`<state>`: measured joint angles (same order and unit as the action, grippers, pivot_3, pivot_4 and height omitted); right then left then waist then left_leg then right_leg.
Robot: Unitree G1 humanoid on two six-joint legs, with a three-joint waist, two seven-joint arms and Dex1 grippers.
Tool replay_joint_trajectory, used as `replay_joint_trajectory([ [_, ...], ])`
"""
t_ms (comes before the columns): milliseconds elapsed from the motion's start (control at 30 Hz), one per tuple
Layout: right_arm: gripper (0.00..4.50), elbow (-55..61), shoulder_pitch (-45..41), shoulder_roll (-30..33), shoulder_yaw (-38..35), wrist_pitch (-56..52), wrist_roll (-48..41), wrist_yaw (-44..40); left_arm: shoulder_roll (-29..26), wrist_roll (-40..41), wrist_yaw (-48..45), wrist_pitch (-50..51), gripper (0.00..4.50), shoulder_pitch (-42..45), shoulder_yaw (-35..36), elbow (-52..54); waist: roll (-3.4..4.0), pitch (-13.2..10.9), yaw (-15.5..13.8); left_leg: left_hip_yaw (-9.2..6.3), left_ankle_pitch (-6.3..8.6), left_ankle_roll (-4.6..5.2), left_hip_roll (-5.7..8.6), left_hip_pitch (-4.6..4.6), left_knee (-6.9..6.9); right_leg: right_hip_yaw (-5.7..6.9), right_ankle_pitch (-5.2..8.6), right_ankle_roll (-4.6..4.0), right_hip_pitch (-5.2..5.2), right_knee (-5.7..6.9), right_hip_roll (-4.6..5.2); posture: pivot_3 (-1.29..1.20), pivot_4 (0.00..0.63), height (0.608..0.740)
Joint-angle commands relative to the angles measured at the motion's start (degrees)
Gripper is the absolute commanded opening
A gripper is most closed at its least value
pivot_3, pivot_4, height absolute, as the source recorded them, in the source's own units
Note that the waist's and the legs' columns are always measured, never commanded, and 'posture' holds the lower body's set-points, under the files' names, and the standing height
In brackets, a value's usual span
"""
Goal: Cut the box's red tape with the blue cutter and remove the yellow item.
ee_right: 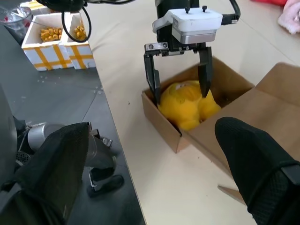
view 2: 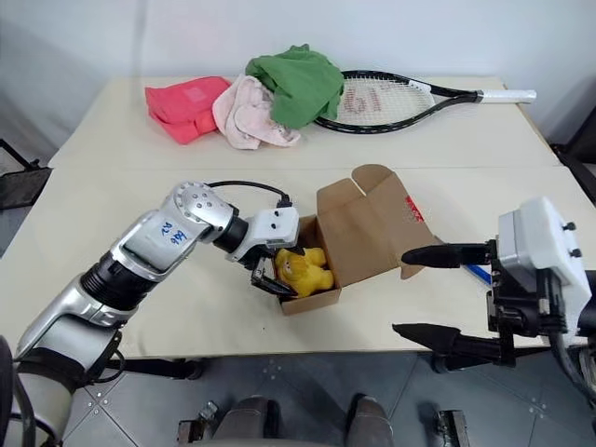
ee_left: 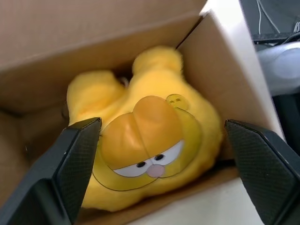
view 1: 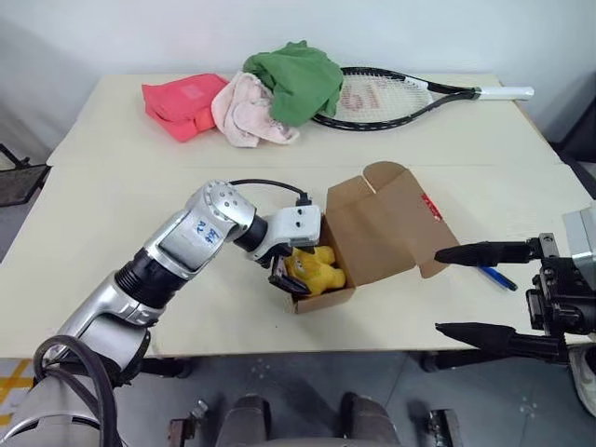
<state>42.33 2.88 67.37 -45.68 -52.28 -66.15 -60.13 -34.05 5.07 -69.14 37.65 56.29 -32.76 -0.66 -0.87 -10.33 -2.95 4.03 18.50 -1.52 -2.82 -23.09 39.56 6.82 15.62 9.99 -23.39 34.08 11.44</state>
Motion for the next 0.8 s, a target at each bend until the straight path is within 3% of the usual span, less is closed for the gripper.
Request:
replay_joint_trajectory([
  [33,4.5,1.0,1.3,-0.3,-3.0,0.4,1.7,0.3,1.7,-3.1,1.5,-3.7,3.59,1.2,-0.1,-1.3,0.0,0.0,-0.1,0.0,0.0,0.0,0.0,-0.01,0.03,0.0,0.0,0.0,0.0,0.01,0.0,0.0,0.15,0.74],
  [300,4.5,1.0,5.4,-2.8,-4.3,2.7,5.7,-0.8,4.8,-3.6,1.1,-8.4,1.06,2.0,3.0,-5.0,-0.01,0.0,-0.4,-0.05,0.01,0.02,0.0,-0.06,0.16,0.02,-0.03,0.0,0.02,0.05,0.0,0.0,0.15,0.74],
  [433,4.5,0.5,6.9,-4.5,-4.1,4.8,8.0,-1.5,8.2,1.2,0.2,-10.3,0.01,3.5,8.4,-7.8,-0.02,0.0,-0.3,-0.05,0.01,0.03,0.0,-0.08,0.18,0.02,-0.03,0.0,0.02,0.06,0.01,0.0,0.15,0.74],
  [533,4.5,-0.4,7.0,-6.0,-3.5,6.3,8.6,-1.1,11.5,9.0,-1.3,-8.3,0.01,5.4,16.4,-10.6,-0.05,0.0,-0.3,-0.06,0.02,0.03,0.0,-0.11,0.23,0.03,-0.03,0.0,0.02,0.07,0.01,0.0,0.15,0.74],
  [700,4.5,-1.4,6.0,-7.5,-1.2,8.9,9.6,-0.6,12.2,16.6,-2.7,-9.4,0.01,7.0,26.6,-16.7,-0.04,0.0,0.3,-0.07,0.02,0.04,0.0,-0.06,0.2,0.02,-0.03,0.01,0.02,0.1,0.0,0.0,0.15,0.74],
  [800,4.5,-2.2,1.2,-9.9,3.1,11.6,8.3,2.6,9.2,20.9,0.7,-12.9,0.01,3.6,37.9,-21.7,-0.03,0.0,1.0,-0.07,0.02,0.04,0.0,-0.03,0.19,0.01,-0.04,0.01,0.02,0.12,0.0,0.0,0.15,0.74],
])
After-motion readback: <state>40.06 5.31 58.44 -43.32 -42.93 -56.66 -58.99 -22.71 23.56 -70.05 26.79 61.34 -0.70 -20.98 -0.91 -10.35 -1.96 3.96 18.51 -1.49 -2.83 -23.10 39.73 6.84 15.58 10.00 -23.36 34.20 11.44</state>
